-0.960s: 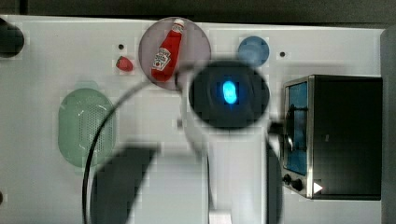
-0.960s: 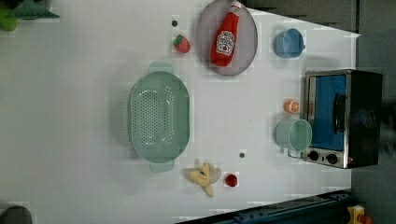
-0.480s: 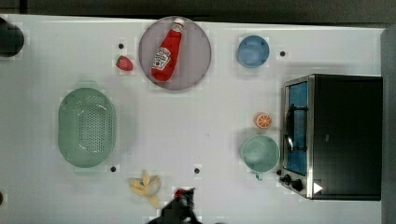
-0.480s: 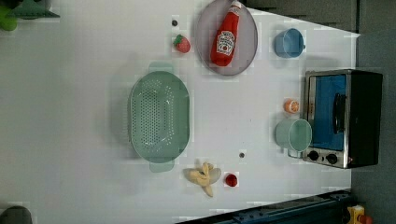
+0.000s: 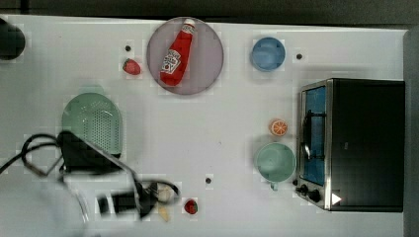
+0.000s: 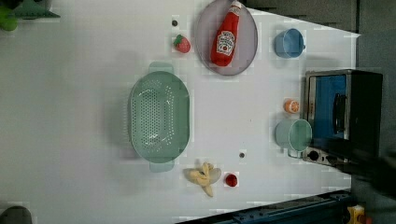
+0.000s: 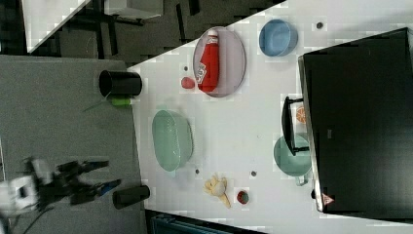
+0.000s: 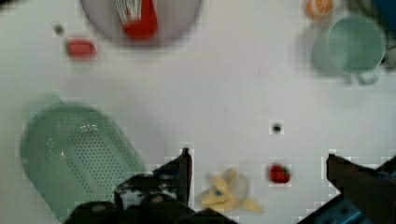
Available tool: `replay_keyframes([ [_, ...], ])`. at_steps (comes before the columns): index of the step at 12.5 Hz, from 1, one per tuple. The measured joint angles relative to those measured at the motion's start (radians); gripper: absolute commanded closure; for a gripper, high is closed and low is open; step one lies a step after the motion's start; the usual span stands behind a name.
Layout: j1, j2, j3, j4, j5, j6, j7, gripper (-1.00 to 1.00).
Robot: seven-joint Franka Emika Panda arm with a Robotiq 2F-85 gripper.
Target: Drag strainer left to right.
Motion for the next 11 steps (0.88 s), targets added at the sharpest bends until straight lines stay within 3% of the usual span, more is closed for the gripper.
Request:
replay_keyframes([
  [5,-0.011,0.312,0.193,-0.051,0.032,0.215,0.428,-1.00],
  [8,0.023,0.495,0.225,-0.041,0.007,0.391,0.665,-1.00],
  [11,0.023,0.621,0.222,-0.031,-0.016,0.498,0.865,-1.00],
])
